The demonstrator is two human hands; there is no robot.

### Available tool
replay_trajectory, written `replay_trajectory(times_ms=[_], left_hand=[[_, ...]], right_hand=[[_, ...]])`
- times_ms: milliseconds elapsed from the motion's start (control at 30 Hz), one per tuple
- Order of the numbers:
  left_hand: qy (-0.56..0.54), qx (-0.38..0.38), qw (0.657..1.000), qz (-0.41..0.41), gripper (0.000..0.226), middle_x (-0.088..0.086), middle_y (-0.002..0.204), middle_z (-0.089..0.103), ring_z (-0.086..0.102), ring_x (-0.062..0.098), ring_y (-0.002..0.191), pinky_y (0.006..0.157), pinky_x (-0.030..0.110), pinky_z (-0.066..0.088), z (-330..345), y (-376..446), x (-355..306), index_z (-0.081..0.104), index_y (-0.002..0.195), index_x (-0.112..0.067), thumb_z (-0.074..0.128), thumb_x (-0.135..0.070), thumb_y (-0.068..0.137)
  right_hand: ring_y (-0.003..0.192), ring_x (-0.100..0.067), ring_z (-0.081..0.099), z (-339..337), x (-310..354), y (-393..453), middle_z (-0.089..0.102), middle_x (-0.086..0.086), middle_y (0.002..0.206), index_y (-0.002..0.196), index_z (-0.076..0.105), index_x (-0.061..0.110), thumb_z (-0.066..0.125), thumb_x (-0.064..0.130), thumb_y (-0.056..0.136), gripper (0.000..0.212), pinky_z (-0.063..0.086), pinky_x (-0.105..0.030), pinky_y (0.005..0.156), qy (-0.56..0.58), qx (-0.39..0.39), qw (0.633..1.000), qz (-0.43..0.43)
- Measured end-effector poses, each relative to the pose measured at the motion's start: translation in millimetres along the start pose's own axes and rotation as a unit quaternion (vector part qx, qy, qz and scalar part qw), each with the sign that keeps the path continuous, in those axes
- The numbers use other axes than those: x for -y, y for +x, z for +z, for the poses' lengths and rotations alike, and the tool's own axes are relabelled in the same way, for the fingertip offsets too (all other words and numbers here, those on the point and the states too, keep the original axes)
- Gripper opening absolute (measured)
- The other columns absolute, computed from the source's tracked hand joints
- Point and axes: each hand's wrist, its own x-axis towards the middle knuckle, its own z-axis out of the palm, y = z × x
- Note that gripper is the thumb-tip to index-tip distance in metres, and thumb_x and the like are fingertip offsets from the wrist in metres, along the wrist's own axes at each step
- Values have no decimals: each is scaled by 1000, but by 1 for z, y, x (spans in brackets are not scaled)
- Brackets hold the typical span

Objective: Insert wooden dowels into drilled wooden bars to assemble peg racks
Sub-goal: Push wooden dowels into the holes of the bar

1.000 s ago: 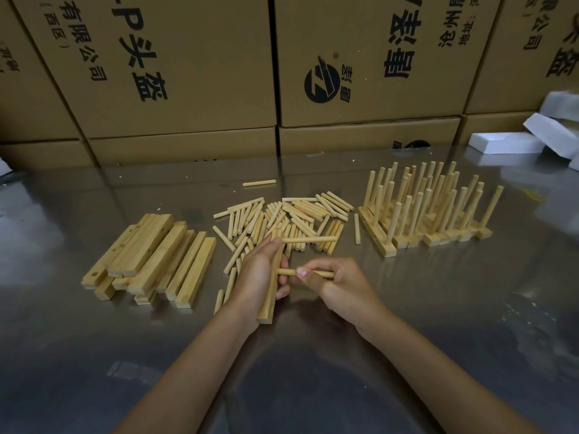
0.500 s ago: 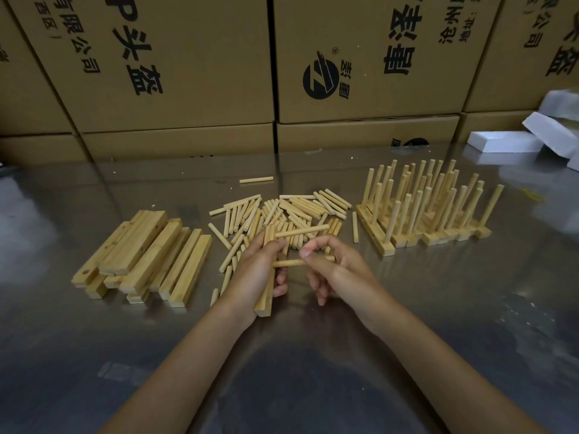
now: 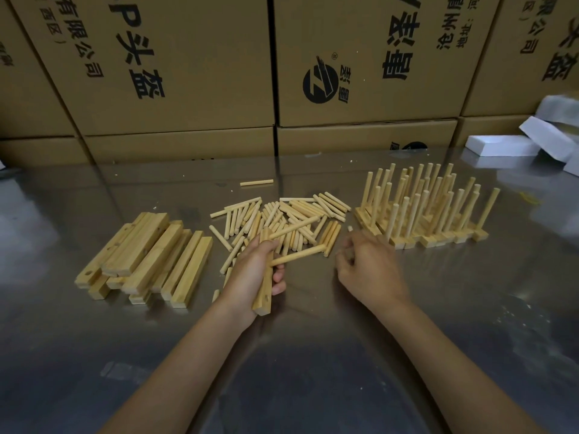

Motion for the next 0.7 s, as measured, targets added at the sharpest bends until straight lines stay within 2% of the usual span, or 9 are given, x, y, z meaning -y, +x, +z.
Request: replay_trajectory(times_ms=[100, 200, 300, 400, 433, 500, 600, 633, 700], left_hand=[[4, -3, 1000, -5, 11, 5, 66, 44, 40, 13, 45, 34, 20, 31, 1, -1, 0, 56, 111, -14, 49, -17, 103], [5, -6, 1000, -8, 11, 5, 65, 44, 40, 12, 45, 34, 20, 31, 1, -2, -1, 56, 111, -14, 49, -17, 103], [3, -7, 1000, -13, 10, 5, 64, 45, 40, 12, 45, 34, 20, 31, 1, -3, -2, 55, 110, -14, 50, -17, 102], [-15, -7, 1000, -22, 9, 4, 64, 45, 39, 12, 43, 34, 20, 31, 1, -3, -3, 53, 107, -11, 49, -19, 102], [-27, -7, 999, -28, 10, 3, 63, 45, 39, 11, 43, 33, 20, 31, 1, -3, -4, 52, 105, -11, 48, -20, 103], [-62, -7, 997, -40, 16, 1, 60, 45, 38, 10, 41, 32, 19, 30, 1, -4, -5, 52, 101, -10, 44, -23, 105], [-99, -8, 994, -41, 20, 0, 62, 43, 36, 9, 43, 35, 19, 29, -1, -4, -7, 51, 99, -11, 40, -26, 106], [-96, -10, 995, -39, 21, 0, 63, 43, 36, 10, 45, 38, 20, 30, -2, -4, -8, 51, 99, -11, 40, -27, 105], [-88, -18, 995, -37, 24, 0, 62, 43, 37, 11, 48, 47, 24, 33, -3, -4, -8, 53, 92, -12, 41, -29, 105]], right_hand=[[80, -20, 51, -8, 0, -2, 50, -1, 105, 101, 48, 16, 57, 14, 90, 14, 38, -32, 66, 25, 11, 999, 46], [77, -22, 53, -9, -1, -2, 53, -1, 88, 109, 43, 13, 55, 18, 93, 20, 38, -32, 64, 24, 65, 993, 98], [84, -27, 60, -11, -5, 0, 50, 3, 77, 110, 40, 15, 57, 18, 93, 24, 39, -32, 63, 6, 78, 992, 99], [76, -18, 62, -16, -5, 4, 59, 1, 80, 115, 43, 20, 61, 14, 92, 30, 43, -29, 58, 137, 117, 977, 115], [67, -13, 63, -18, -2, 4, 63, -1, 78, 118, 45, 22, 63, 13, 91, 34, 46, -27, 57, 229, 128, 955, 138], [51, -12, 61, -23, 10, 2, 69, -4, 73, 119, 51, 18, 67, 8, 89, 36, 47, -23, 48, 418, 143, 881, 169], [63, -23, 69, -31, 29, -7, 75, -16, 85, 114, 60, 6, 67, -2, 86, 31, 55, -26, 53, 587, 189, 776, 129], [70, -27, 71, -33, 35, -11, 74, -19, 90, 110, 62, 3, 67, -5, 86, 27, 58, -28, 59, 607, 204, 762, 101], [80, -31, 74, -34, 46, -20, 74, -19, 93, 101, 63, -2, 65, -9, 86, 17, 61, -32, 69, 605, 215, 765, 48]])
